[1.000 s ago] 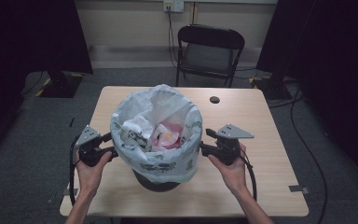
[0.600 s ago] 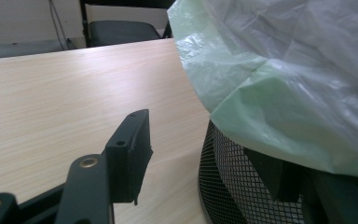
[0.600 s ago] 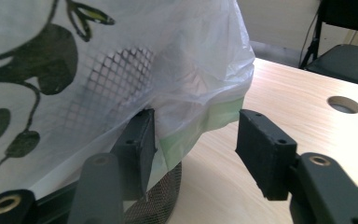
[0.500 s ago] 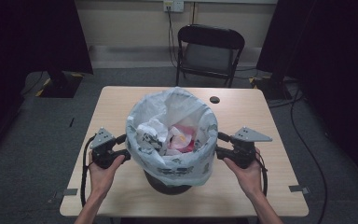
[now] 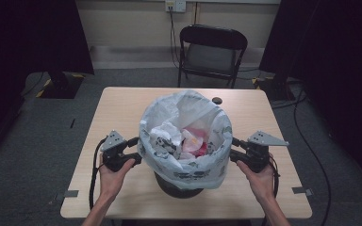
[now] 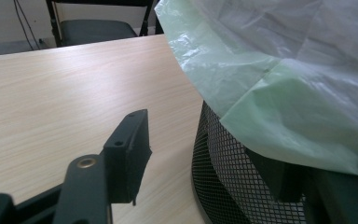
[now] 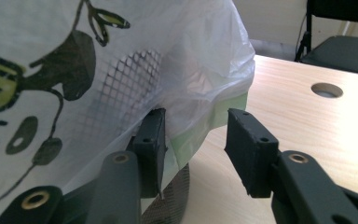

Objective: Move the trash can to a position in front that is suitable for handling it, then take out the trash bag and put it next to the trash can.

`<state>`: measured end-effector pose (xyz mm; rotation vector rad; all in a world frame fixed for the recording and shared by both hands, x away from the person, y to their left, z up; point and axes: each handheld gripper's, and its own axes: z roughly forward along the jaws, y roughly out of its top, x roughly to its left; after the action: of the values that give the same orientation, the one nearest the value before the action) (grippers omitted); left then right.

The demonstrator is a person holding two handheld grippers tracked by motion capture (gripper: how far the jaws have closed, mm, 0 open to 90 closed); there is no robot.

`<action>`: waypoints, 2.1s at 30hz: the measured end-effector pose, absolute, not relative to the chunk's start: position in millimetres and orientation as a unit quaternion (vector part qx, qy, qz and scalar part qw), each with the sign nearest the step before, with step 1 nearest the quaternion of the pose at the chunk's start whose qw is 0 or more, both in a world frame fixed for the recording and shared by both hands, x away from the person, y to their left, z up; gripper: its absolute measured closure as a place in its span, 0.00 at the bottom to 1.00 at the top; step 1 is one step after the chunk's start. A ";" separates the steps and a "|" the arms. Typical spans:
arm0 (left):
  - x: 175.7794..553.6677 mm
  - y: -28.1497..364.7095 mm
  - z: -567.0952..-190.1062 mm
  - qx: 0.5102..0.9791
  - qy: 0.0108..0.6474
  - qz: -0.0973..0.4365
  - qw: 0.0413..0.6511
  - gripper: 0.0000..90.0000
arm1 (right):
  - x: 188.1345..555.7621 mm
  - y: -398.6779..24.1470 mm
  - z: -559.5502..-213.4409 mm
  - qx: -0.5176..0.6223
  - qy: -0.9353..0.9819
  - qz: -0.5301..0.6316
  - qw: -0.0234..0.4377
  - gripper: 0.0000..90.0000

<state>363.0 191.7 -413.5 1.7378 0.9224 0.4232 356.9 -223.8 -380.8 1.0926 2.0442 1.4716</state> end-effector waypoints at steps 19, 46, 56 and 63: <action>368.1 211.6 -412.5 0.723 0.405 0.181 0.529 0.36 | 351.5 -252.7 -371.7 0.420 0.704 0.531 0.214 0.57; 345.6 209.1 -296.9 0.691 0.302 0.195 0.627 0.33 | 346.5 -269.8 -292.5 0.394 0.671 0.586 0.227 0.51; 331.8 178.9 -275.7 0.711 0.263 0.169 0.629 0.24 | 329.7 -240.3 -272.0 0.336 0.696 0.604 0.195 0.42; 343.8 166.1 -283.3 0.723 0.272 0.151 0.616 0.18 | 339.1 -225.2 -275.8 0.339 0.718 0.579 0.185 0.43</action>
<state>343.8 166.1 -283.3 1.6662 0.6273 0.3486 339.1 -225.2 -275.8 0.9544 2.0246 1.6313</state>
